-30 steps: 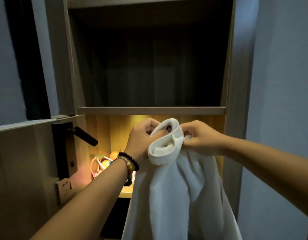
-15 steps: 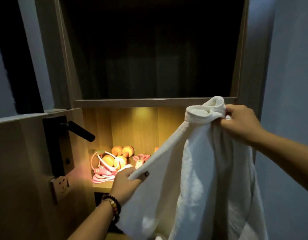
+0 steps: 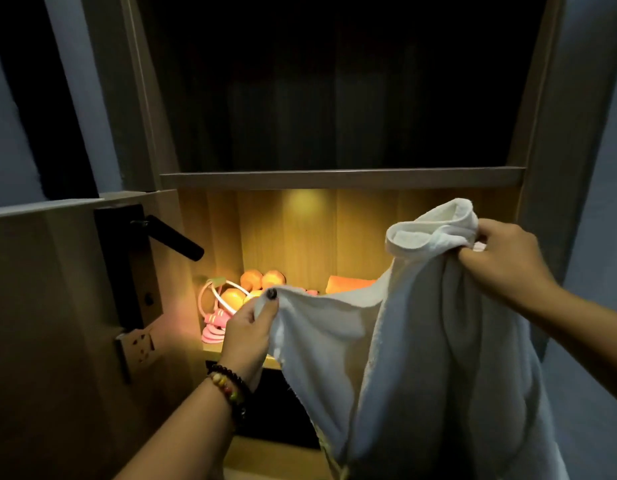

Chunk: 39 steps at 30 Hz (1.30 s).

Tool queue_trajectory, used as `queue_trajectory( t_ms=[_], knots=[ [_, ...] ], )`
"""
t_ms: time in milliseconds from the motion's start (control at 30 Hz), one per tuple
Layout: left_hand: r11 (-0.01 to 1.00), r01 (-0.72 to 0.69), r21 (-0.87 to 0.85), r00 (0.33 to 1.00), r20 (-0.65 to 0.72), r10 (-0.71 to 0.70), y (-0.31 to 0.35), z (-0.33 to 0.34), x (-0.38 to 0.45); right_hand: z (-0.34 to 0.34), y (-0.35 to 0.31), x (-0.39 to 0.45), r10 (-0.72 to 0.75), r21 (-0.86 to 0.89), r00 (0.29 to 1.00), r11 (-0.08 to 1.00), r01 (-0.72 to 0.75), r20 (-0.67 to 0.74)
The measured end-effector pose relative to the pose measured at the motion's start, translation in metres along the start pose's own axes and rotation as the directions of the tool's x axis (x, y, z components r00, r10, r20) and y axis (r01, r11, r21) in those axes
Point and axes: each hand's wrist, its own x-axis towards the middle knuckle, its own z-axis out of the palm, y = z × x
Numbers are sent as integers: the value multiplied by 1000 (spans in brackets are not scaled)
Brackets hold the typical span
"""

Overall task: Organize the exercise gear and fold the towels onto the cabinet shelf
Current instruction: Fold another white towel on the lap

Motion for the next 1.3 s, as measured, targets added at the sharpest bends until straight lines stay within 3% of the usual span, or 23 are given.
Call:
queue_trajectory(
  t_ms=[67,200,467,600,800,933,1033,1100,1200,1300],
  knots=[
    [989,-70,-133,996,54,78,33,15,-2,-10,-15,9,-41,36,999,999,40,22],
    [946,-196,-258,967,107,230,91,37,-13,-37,-49,19,-140,138,913,986,93,384],
    [955,-265,-131,963,11,269,113,41,-39,-40,-58,-9,-82,-90,766,980,180,638],
    [976,-181,-124,972,130,197,92,42,-57,-23,-54,-43,-54,23,714,998,52,698],
    [979,-124,-162,977,151,149,61,55,-75,31,-58,-112,-92,181,631,980,-78,770],
    [972,18,-233,990,139,15,28,47,-74,74,-28,-152,-117,371,717,905,-207,687],
    [837,239,-493,970,165,-179,8,35,-73,93,-7,-177,-28,431,762,838,-336,647],
    [745,336,-576,939,148,-309,-1,29,-79,99,9,-188,29,411,772,833,-370,635],
    [683,374,-627,912,114,-395,-13,24,-90,99,33,-195,118,425,723,740,-521,681],
    [641,365,-675,907,102,-409,-23,19,-93,98,51,-201,156,356,692,765,-536,705]
  ],
)
